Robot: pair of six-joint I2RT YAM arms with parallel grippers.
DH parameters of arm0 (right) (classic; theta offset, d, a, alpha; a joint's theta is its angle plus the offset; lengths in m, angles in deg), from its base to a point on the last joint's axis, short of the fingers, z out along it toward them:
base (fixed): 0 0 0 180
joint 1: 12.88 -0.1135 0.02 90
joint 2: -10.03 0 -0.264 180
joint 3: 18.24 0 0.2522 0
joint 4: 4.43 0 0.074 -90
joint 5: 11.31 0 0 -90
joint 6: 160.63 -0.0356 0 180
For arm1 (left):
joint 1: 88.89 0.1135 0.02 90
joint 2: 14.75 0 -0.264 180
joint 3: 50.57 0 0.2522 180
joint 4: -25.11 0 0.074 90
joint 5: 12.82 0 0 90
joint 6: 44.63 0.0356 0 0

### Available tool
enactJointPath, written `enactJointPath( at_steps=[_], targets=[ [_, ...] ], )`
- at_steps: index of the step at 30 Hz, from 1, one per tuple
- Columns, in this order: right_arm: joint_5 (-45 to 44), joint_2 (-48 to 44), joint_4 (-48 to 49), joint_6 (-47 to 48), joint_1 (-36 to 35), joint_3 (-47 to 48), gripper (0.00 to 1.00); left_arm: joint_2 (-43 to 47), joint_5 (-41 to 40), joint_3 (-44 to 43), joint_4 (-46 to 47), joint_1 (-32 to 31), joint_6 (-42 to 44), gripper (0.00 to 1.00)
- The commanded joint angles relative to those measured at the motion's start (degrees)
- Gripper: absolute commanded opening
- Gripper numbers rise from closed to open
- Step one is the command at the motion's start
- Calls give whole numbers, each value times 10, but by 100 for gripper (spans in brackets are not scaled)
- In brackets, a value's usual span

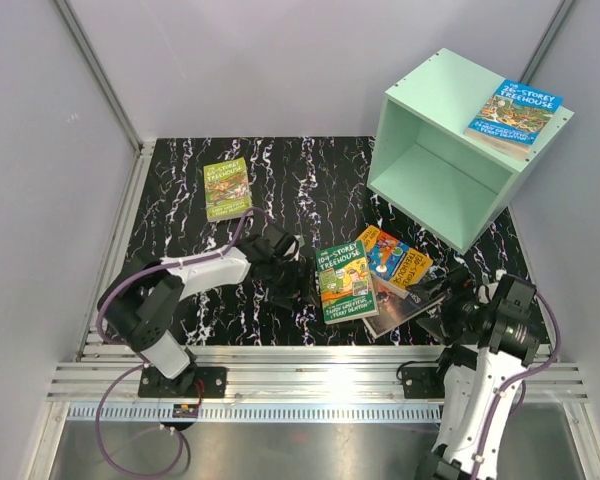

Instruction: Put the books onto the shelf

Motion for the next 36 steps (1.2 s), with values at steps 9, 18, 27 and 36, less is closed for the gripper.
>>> enactJointPath(
  at_steps=[9, 18, 27, 36],
  targets=[
    [-282, 269, 152, -95, -294, 78, 100, -28, 0, -43, 35, 2, -18, 86],
    [-214, 380, 364, -119, -338, 11, 100, -55, -15, -78, 23, 2, -37, 86],
    [-200, 539, 497, -118, -389, 29, 100, -128, -41, -150, -27, 2, -22, 85],
    [-165, 594, 609, -129, -392, -27, 100, -202, -29, -201, -45, 5, -31, 84]
  ],
)
